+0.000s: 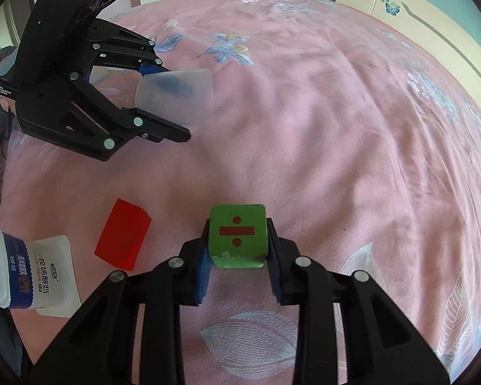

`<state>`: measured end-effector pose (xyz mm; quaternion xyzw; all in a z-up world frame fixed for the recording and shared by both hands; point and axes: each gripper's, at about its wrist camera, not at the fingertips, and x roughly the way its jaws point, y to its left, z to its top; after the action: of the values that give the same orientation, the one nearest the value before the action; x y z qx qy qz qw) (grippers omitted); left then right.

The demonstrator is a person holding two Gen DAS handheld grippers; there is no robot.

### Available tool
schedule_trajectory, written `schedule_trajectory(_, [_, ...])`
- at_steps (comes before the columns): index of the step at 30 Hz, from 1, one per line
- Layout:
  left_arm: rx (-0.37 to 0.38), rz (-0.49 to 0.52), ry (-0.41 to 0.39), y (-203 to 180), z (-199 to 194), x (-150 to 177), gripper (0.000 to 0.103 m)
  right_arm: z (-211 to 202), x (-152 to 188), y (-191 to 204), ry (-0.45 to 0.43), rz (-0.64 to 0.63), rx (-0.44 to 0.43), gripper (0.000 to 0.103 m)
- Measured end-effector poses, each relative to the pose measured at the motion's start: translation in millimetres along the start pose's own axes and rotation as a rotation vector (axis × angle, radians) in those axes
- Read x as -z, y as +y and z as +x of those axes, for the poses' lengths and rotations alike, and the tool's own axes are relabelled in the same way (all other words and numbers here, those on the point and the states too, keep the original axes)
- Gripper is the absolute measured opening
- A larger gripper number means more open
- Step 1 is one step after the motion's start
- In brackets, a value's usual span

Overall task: Collect trash
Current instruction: 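Lift the cup and green cube and carry them down to the bin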

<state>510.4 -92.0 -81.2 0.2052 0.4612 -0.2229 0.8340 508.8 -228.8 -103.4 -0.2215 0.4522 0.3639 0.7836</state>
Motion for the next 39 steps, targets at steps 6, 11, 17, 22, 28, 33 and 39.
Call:
schedule_trajectory(6, [-0.047,0.002,0.007,6,-15,16,0.050,-14,11,7,0.005,0.021,0.018,0.031])
schedule_trajectory(11, [-0.077,-0.017,0.015,12,-30,31,0.050,-33,24,14,0.001,0.043,0.038,0.031])
schedule_trajectory(17, [-0.094,-0.015,0.008,7,-54,49,0.050,-58,37,28,-0.002,0.050,0.057,0.031])
schedule_trajectory(22, [-0.115,-0.010,0.007,0,-75,62,0.050,-78,46,45,-0.007,0.051,0.086,0.031])
schedule_trajectory(28, [-0.128,-0.003,-0.002,-15,-101,81,0.050,-108,58,72,-0.030,0.052,0.107,0.031])
schedule_trajectory(33, [-0.130,0.010,-0.012,-34,-125,99,0.050,-133,73,96,-0.041,0.055,0.118,0.031])
schedule_trajectory(39, [-0.129,0.023,-0.016,-54,-150,124,0.050,-156,90,129,-0.047,0.046,0.126,0.031])
